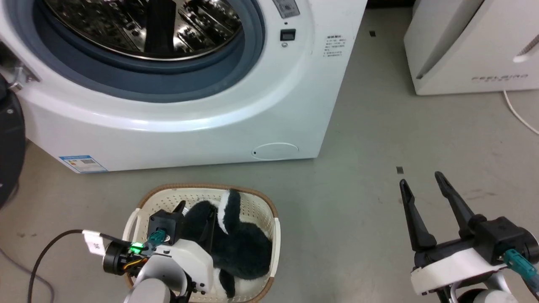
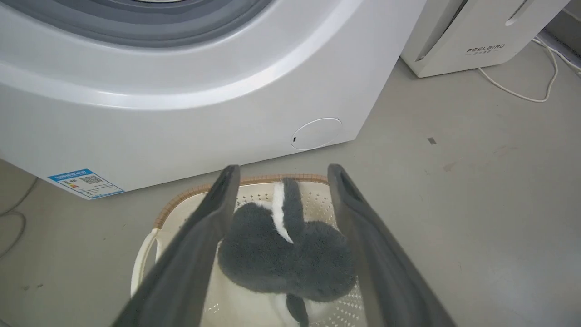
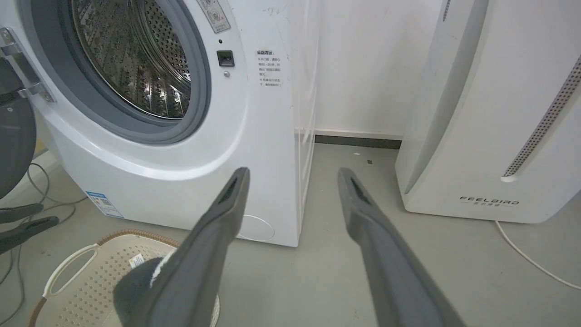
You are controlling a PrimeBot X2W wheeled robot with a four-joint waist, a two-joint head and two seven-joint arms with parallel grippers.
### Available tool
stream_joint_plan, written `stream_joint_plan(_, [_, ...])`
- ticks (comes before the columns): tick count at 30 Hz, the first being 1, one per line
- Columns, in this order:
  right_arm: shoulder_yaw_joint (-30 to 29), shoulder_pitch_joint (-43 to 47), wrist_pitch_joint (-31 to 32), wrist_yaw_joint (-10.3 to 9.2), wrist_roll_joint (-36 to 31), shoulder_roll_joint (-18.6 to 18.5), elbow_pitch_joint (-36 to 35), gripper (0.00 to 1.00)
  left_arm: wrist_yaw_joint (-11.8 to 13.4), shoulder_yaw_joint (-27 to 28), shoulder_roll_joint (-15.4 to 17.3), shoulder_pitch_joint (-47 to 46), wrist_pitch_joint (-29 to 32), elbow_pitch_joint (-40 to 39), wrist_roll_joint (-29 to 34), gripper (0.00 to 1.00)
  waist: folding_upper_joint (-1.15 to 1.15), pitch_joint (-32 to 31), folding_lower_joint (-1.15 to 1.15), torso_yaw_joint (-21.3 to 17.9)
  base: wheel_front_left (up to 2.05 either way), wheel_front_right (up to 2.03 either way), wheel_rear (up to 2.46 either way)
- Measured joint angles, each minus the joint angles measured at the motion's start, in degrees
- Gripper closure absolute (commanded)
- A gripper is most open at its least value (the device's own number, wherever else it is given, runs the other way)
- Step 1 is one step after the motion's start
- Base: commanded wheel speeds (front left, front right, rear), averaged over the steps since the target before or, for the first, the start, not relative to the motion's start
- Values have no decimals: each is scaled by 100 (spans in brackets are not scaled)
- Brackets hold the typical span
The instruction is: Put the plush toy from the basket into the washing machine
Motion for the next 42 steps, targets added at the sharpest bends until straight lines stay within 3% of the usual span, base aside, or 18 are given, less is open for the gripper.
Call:
stream_joint_plan(17, [196,-181,-199,0,192,0,-125,0,-101,-782,372,-788,205,1173,-624,0,0,676,0,-270,0,0,0])
stream_joint_plan(42, [479,-620,-500,0,680,0,-414,0,-203,-1452,1028,-2666,478,3290,-1122,0,0,2059,0,-829,0,0,0])
